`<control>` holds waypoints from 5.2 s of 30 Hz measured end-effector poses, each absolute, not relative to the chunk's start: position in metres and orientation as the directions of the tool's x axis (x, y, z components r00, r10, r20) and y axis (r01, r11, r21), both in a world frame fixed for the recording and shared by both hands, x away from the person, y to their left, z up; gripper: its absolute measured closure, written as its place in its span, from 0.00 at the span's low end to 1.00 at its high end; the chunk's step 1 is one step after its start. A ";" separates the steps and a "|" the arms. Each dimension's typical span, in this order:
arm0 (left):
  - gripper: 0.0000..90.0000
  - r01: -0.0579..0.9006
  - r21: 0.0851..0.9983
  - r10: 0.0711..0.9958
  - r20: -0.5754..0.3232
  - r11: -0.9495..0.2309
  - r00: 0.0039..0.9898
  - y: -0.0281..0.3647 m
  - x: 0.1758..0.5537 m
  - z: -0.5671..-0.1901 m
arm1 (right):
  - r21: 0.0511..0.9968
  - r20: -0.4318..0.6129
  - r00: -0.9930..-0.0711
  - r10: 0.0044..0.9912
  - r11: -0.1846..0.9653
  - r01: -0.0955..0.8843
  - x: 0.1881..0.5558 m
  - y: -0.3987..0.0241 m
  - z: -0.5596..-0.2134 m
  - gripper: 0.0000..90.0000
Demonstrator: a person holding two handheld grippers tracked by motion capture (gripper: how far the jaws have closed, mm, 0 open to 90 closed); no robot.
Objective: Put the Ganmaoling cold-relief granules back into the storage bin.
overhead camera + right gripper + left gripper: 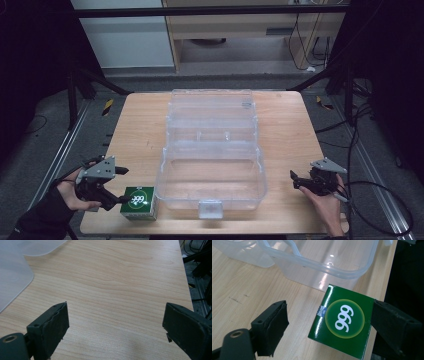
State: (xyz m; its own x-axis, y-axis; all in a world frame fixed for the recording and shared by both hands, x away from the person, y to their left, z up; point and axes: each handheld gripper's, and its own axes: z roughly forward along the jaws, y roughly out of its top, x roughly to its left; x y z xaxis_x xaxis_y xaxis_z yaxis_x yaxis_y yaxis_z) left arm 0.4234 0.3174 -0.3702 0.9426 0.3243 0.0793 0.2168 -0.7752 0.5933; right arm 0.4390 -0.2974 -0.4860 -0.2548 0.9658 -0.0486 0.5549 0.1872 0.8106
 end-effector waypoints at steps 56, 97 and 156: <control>0.03 0.135 0.405 0.170 0.052 -0.904 0.984 0.283 0.427 -0.416 | 0.778 -0.061 -0.292 0.954 0.229 0.585 0.442 -0.294 -0.492 0.06; 0.14 0.125 0.360 0.131 -0.007 -0.925 0.991 0.277 0.436 -0.434 | 0.764 -0.065 -0.302 0.951 0.242 0.598 0.443 -0.294 -0.494 0.05; 0.16 0.155 0.448 0.198 0.051 -0.881 0.979 0.290 0.436 -0.331 | 0.772 -0.058 -0.301 0.952 0.234 0.591 0.442 -0.295 -0.494 0.06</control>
